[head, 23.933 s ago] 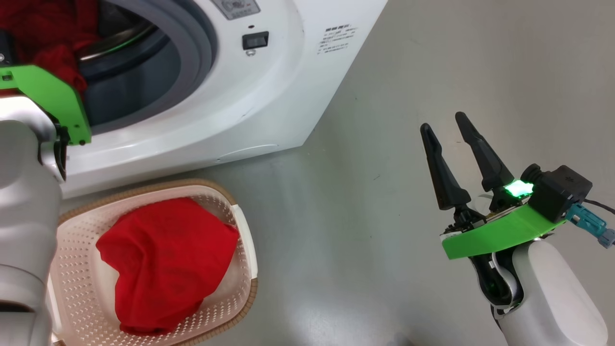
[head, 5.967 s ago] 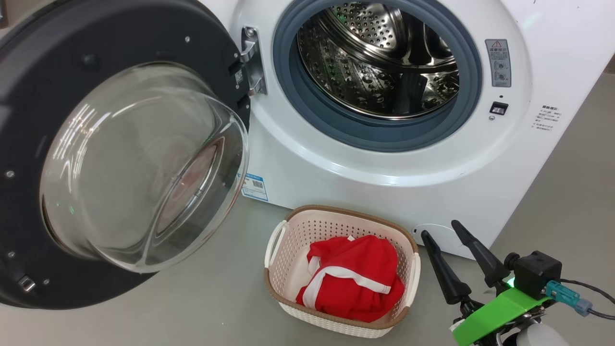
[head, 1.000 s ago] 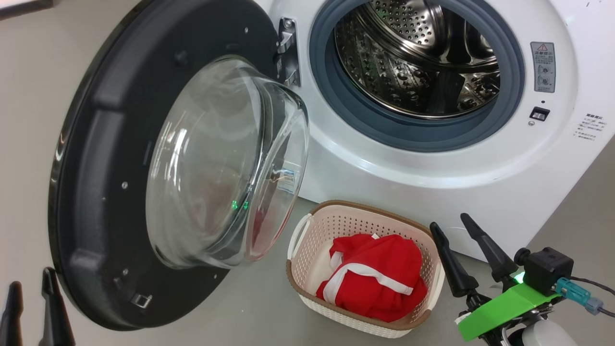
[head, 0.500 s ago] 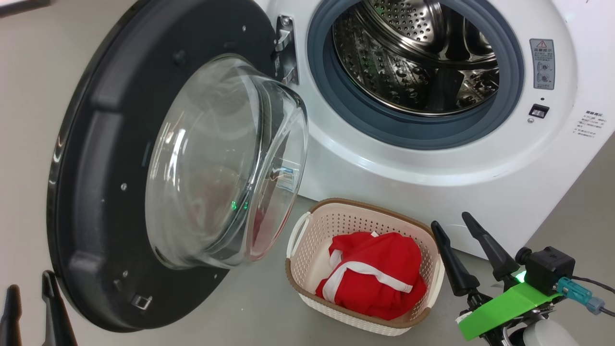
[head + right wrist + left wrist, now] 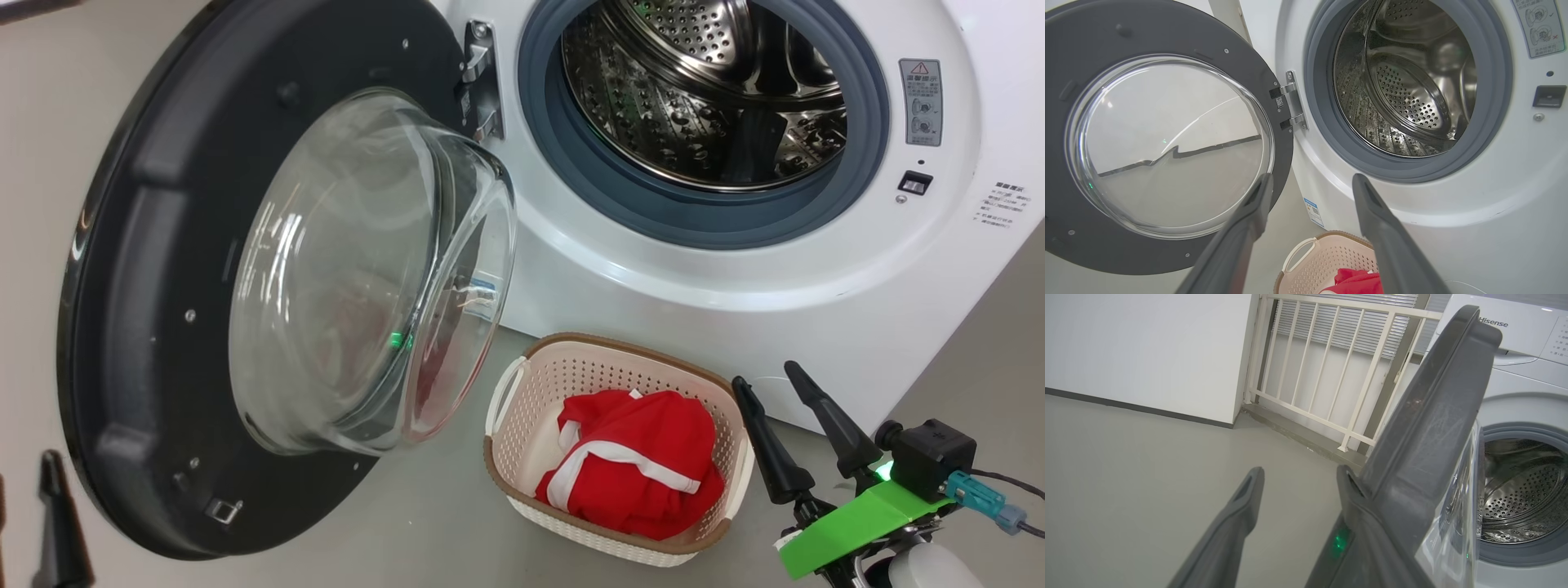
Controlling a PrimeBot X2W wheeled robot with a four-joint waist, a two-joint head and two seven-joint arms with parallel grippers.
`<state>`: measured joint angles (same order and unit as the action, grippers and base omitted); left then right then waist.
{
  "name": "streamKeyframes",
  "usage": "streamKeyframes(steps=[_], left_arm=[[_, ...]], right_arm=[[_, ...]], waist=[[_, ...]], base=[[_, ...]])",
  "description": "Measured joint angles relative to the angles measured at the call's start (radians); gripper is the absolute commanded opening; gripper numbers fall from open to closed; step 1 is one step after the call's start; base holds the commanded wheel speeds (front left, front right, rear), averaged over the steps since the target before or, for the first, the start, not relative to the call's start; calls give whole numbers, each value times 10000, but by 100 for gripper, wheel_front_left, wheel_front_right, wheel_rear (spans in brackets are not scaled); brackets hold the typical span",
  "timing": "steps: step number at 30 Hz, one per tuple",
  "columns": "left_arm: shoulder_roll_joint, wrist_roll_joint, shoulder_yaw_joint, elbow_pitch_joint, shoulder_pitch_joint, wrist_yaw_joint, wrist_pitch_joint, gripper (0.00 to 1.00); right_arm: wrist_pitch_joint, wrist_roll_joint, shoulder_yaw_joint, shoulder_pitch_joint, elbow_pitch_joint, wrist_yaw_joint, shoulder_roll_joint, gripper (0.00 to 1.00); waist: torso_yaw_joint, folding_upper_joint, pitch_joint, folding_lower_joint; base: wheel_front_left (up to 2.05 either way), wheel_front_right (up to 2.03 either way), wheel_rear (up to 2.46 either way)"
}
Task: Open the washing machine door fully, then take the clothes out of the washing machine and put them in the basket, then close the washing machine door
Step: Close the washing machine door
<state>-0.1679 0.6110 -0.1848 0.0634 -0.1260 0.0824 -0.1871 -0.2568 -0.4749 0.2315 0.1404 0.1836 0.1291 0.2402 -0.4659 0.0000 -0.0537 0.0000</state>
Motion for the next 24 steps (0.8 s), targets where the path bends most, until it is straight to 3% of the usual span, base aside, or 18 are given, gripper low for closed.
streamKeyframes(steps=[2, 4, 5, 6, 15, 24], left_arm=[[-115, 61, -115, 6, 83, 0, 23, 47], [-263, 117, -242, 42, 130, 0, 86, 25], [-318, 140, -291, 67, 151, 0, 100, 4], [-378, 167, -328, 94, 164, 0, 113, 0], [-731, 633, -566, 309, 449, -77, 688, 0], [-1195, 2063, -901, 702, 1213, -90, 2138, 0]], right_arm=[[-2, 0, 0, 0, 2, 0, 0, 100], [0, 0, -2, 0, 2, 0, 0, 100], [0, 0, -2, 0, 6, 0, -2, 100], [0, 0, -4, 0, 6, 0, 0, 100], [0, 0, -17, 0, 12, 0, -2, 100], [-2, 0, -8, 0, 54, 0, -6, 100]], waist=[[13, 0, 10, 0], [23, 0, 8, 1], [27, 0, 10, 0], [31, 0, 11, 0], [30, 0, -29, 0], [20, 0, 82, 0]], base=[[0, 0, 0], [0, 0, 0], [0, 0, 0], [0, 0, 0], [0, 0, 0], [0, 0, 0]])
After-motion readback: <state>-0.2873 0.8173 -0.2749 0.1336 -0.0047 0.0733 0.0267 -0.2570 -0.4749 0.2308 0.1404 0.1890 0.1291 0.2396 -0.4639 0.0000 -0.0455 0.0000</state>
